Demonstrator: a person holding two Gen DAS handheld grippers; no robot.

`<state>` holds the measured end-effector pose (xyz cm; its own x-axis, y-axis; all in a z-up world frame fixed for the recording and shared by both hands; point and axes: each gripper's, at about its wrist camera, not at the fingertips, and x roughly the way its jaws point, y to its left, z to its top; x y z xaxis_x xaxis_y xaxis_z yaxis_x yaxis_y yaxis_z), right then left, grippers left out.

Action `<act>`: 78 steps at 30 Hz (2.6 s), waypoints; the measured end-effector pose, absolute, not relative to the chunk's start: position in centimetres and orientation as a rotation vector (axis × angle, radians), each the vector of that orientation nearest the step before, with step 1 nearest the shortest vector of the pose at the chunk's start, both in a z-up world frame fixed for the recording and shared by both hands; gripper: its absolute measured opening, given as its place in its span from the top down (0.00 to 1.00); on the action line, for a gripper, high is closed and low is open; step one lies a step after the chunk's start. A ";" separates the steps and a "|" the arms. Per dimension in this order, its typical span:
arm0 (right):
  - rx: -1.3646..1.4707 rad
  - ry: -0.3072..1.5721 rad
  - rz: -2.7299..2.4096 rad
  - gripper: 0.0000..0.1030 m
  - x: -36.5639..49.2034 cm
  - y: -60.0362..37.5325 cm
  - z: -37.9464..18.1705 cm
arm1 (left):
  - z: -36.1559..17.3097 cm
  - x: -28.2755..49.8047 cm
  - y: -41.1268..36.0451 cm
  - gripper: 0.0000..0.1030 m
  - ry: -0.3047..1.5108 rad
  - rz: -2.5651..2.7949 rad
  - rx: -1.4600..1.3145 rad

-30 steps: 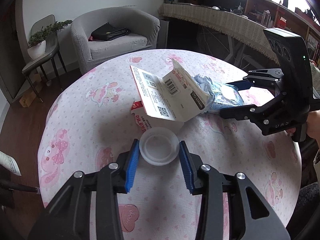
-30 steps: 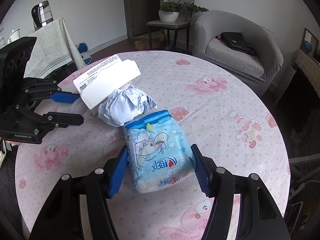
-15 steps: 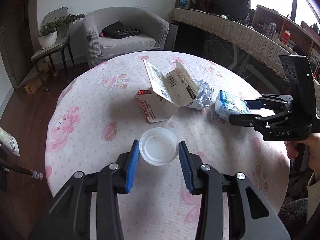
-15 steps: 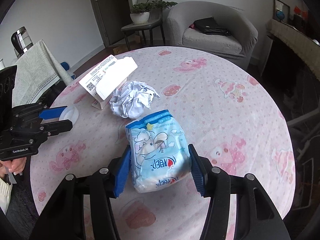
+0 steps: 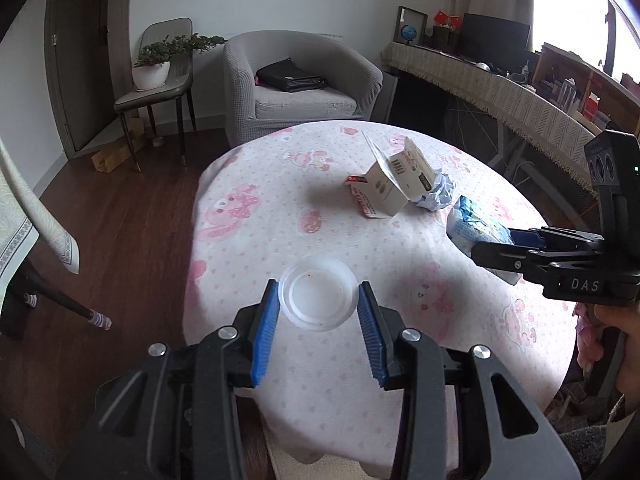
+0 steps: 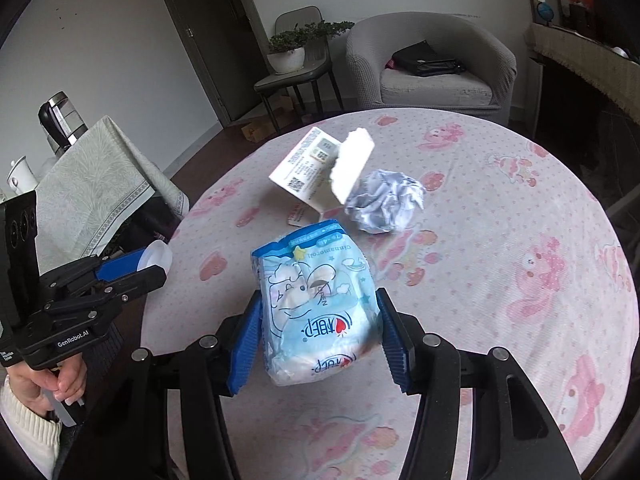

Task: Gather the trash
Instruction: 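Carry the clear cup over the teal bin and open the left tool, then lower the blue diaper pack into the teal bin and open the right tool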

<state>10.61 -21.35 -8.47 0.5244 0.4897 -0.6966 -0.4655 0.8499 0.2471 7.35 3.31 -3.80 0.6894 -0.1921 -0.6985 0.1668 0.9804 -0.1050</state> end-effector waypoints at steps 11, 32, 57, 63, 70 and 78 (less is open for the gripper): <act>-0.008 0.826 0.666 0.46 7.9 -14.9 -8.3 | -3.2 4.7 8.3 0.59 0.797 -0.089 -0.066; 0.004 0.782 0.805 0.46 6.4 -8.5 -7.4 | -5.7 2.8 13.2 0.59 0.894 0.044 -0.128; -0.090 0.867 0.930 0.46 5.8 3.8 -10.4 | -15.3 2.0 24.2 0.59 1.055 0.173 -0.242; -0.112 0.889 0.935 0.46 5.9 5.7 -11.2 | -16.7 2.3 25.6 0.50 1.085 0.170 -0.275; -0.139 0.911 0.942 0.46 5.7 7.8 -12.0 | -16.2 1.1 27.2 0.39 1.062 0.184 -0.284; -0.188 0.957 0.939 0.46 5.6 10.4 -13.8 | -14.6 -0.6 29.5 0.30 1.023 0.207 -0.300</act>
